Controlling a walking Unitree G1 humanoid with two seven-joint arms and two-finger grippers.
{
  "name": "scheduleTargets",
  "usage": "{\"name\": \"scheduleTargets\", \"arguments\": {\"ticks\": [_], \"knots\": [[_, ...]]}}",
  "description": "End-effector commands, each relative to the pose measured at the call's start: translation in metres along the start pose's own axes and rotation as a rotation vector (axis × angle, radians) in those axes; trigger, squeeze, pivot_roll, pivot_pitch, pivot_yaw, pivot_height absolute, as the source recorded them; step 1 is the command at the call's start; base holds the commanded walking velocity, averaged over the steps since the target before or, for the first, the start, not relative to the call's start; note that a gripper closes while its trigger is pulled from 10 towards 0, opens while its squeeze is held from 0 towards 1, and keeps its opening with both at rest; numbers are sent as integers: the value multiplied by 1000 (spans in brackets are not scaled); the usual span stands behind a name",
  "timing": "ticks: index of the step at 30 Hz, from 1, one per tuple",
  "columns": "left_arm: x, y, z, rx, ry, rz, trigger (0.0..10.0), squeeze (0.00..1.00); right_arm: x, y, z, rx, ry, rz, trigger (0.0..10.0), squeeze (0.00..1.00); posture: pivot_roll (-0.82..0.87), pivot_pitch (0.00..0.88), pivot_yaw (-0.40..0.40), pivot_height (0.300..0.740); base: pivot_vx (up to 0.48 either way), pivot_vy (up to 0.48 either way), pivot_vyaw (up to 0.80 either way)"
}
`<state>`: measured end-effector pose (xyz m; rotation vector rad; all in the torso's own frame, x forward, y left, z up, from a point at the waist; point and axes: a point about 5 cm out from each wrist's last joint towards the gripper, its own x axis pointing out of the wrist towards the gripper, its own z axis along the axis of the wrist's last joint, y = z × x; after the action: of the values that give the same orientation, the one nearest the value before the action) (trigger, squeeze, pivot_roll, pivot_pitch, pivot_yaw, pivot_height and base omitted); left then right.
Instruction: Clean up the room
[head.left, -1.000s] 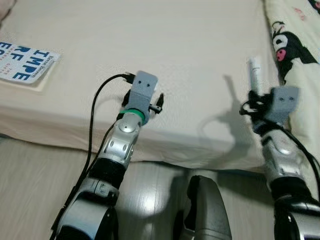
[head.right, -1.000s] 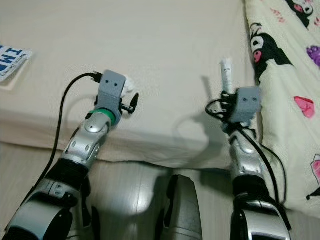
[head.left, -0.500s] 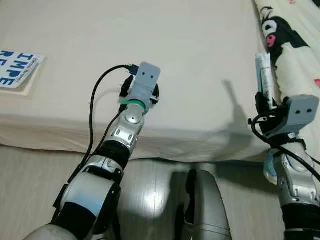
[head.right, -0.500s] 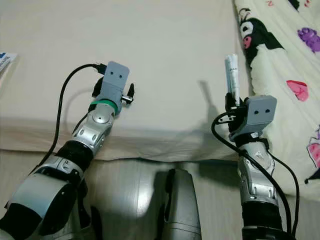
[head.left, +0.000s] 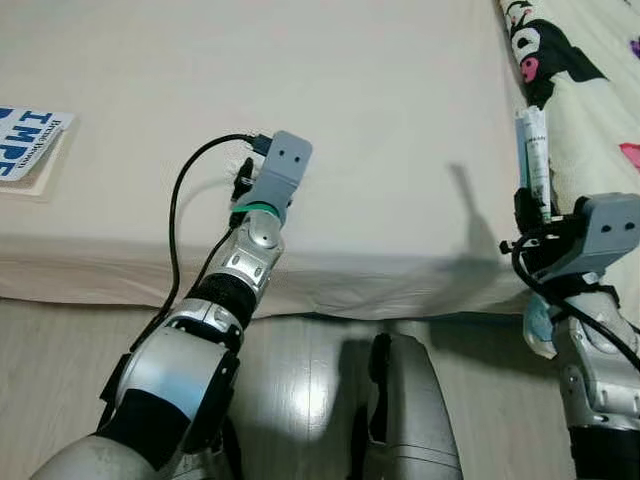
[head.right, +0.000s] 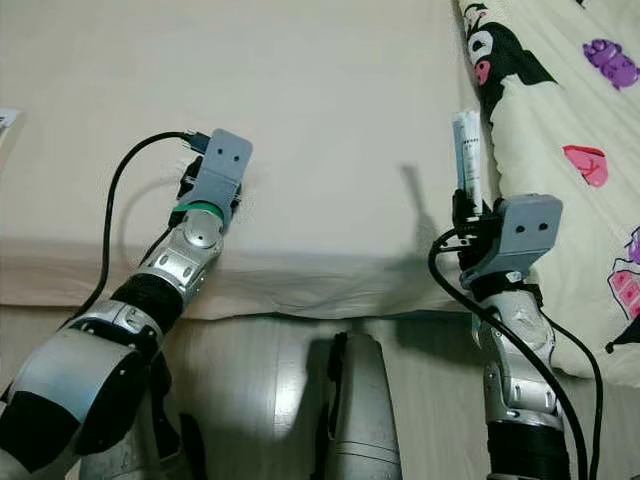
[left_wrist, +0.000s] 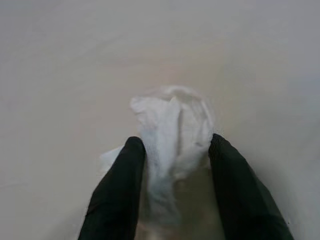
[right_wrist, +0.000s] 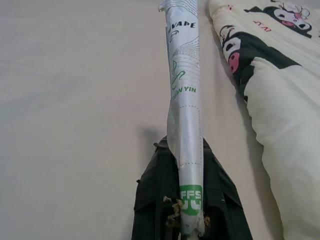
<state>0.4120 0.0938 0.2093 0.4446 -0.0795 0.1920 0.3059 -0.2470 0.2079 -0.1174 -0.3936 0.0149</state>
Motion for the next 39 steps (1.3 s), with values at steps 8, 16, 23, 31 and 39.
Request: {"name": "scheduleTargets", "arguments": {"ticks": [8,16,23,31,39], "knots": [[0,5,-7,12,-10,31,0,0,1,4,-6,30,33,-6,10000,0,-75,356,-10,514,0,0,0],[-3,4,-9,-16,-50,29,0,0,14,20,-7,73,26,30,10000,0,-40,292,-34,514,0,0,0],[-5,25,-7,-198,-120,43,0,0,19,37,-9,117,21,68,10000,0,3,227,-49,514,0,0,0],[-66,62,-12,-427,-277,-181,10000,0,2,69,-7,274,19,93,10000,0,73,142,-75,514,0,0,0],[-109,66,-42,-363,-235,-222,10000,0,-24,88,-27,257,82,106,10000,0,97,91,-85,519,0,0,0]]}}
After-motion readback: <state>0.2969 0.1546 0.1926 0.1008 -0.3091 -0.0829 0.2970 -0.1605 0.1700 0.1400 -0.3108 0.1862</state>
